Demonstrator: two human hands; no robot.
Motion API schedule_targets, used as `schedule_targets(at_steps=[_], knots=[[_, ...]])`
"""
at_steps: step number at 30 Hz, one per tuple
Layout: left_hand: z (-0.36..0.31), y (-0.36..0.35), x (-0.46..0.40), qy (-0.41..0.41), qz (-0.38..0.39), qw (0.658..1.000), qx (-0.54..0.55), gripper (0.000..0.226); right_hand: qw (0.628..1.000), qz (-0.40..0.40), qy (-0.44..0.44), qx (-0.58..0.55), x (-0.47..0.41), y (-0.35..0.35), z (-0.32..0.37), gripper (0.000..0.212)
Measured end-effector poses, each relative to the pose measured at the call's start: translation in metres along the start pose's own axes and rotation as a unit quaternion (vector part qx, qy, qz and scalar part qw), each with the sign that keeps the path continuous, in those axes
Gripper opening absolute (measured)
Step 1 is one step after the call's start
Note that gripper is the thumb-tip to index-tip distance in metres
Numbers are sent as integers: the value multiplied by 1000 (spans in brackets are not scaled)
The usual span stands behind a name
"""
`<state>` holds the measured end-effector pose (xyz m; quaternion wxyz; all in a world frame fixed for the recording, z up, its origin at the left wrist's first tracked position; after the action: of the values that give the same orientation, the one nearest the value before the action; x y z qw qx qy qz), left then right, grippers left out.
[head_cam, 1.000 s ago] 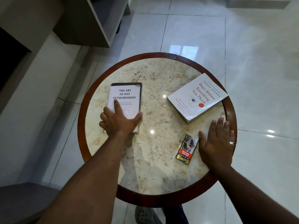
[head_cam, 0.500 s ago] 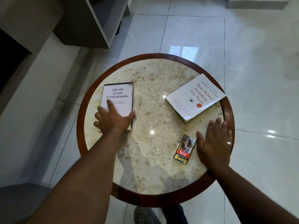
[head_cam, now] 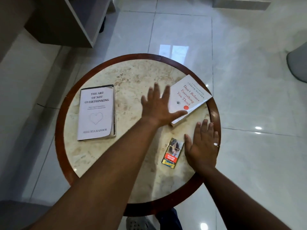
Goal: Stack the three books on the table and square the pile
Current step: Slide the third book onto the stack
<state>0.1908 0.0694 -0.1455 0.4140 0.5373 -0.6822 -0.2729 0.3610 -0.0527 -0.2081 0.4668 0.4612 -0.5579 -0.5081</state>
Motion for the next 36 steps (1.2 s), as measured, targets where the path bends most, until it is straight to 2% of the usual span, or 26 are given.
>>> schedule_targets(at_steps=[2, 4, 8, 11, 15, 17, 21, 26, 29, 33, 35, 36], knots=[[-22, -16, -13, 2, 60, 998, -34, 131, 1000, 0, -4, 6, -1, -1, 0, 73], [-26, -27, -22, 22, 84, 994, -69, 135, 1000, -7, -2, 7, -1, -2, 0, 72], [-23, -23, -26, 11, 40, 994, -100, 127, 1000, -19, -3, 3, -1, -4, 0, 72], [-21, -16, -28, 25, 35, 995, -89, 127, 1000, -24, -5, 3, -1, -5, 1, 71], [-19, -14, -29, -9, 42, 995, -91, 133, 1000, -19, -11, 4, -1, -5, 3, 71], [-17, -10, -29, 2, 47, 996, -79, 137, 1000, -24, -13, 5, 0, -4, 3, 71], [2, 21, -18, 73, 40, 996, -13, 142, 1000, -19, -10, 6, -1, -4, 3, 71], [65, 79, 13, 183, -8, 982, 48, 140, 1000, -4, -8, 7, -1, -6, -6, 72], [95, 80, 29, 239, 5, 967, 82, 136, 1000, 3, -22, 21, 2, -10, -36, 72], [129, 70, 48, 319, 6, 942, 101, 143, 999, 20, -35, 36, 4, -14, -48, 73], [170, 96, 76, 375, -50, 918, 119, 145, 1000, 2, 5, 19, 3, -4, -4, 72], [172, 93, 75, 385, -54, 911, 136, 145, 1000, -1, 2, 22, 1, -4, -4, 72]])
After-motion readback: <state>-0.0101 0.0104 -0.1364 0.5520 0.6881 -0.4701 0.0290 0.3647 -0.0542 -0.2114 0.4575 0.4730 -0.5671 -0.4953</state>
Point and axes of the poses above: each hand's wrist, its own x-axis away from the middle knuckle, its own y-axis out of the back of the hand, z = x × y, the point moved 2 cm from there along -x, towards the middle knuckle, and after that the axes turned 14 degrees about x, right-handed, at the moved point
